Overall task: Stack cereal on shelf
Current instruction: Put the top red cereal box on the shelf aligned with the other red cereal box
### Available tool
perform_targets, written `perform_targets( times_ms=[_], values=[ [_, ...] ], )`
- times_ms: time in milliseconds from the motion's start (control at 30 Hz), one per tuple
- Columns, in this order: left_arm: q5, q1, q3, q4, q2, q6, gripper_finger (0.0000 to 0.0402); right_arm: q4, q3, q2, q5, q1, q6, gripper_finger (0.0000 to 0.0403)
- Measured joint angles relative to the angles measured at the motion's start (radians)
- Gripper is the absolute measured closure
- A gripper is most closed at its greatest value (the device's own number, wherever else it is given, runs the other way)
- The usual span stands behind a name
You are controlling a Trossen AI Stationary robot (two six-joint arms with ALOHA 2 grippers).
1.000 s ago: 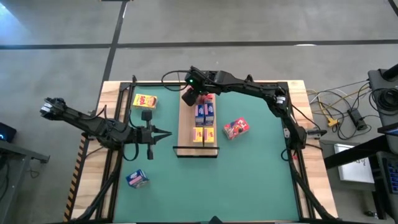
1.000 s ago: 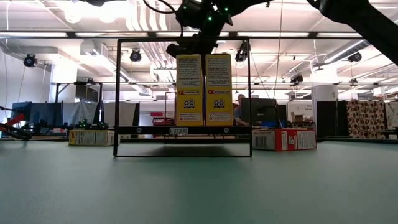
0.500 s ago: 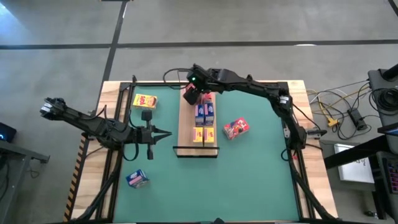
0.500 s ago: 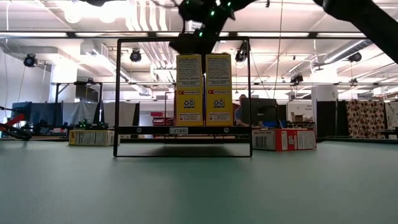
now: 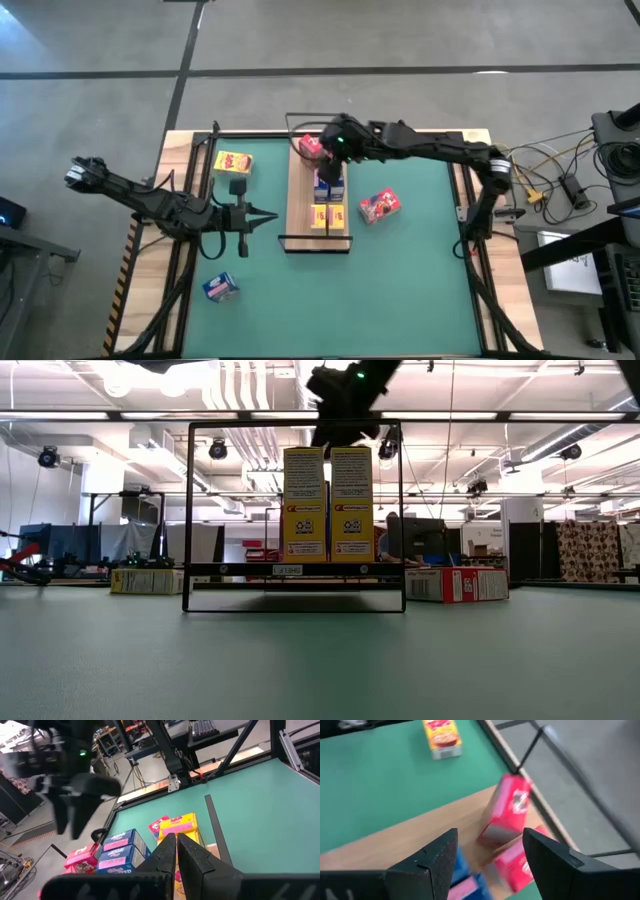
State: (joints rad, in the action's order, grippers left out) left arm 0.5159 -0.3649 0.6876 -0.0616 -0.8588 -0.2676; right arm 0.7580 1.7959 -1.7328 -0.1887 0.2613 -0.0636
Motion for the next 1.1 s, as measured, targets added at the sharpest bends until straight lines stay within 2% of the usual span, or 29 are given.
perform_targets(
  times_ms=[267, 400, 533, 667, 767, 933, 1100],
  values=[
    [0.001, 0.024, -0.001, 0.114, -0.071, -0.03, 0.0401, -0.398, -0.472, 0.24, 0.133, -0.024, 0.06, 0.0189],
    [-0.001, 0.065, 0.0, 0.185, -0.128, -0.061, 0.0401, -0.585, -0.652, 0.326, 0.144, -0.023, 0.117, 0.0196],
    [-0.002, 0.167, -0.001, 0.24, -0.18, -0.13, 0.0401, -0.708, -0.775, 0.4, 0.147, -0.019, 0.189, 0.0213],
    [-0.01, 0.343, -0.001, 0.298, -0.209, -0.215, 0.0401, -0.795, -0.874, 0.468, 0.144, -0.013, 0.238, 0.0233],
    [-0.122, 0.516, -0.001, 0.313, -0.221, -0.222, 0.0402, -0.831, -0.931, 0.513, 0.145, -0.008, 0.252, 0.025],
    [-0.464, 0.799, -0.001, 0.338, -0.276, -0.081, 0.0401, -0.884, -1.003, 0.567, 0.145, -0.007, 0.258, 0.0286],
    [-0.499, 0.966, -0.001, 0.392, -0.372, 0.049, 0.0401, -0.902, -1.013, 0.588, 0.145, -0.007, 0.219, 0.032]
  ],
)
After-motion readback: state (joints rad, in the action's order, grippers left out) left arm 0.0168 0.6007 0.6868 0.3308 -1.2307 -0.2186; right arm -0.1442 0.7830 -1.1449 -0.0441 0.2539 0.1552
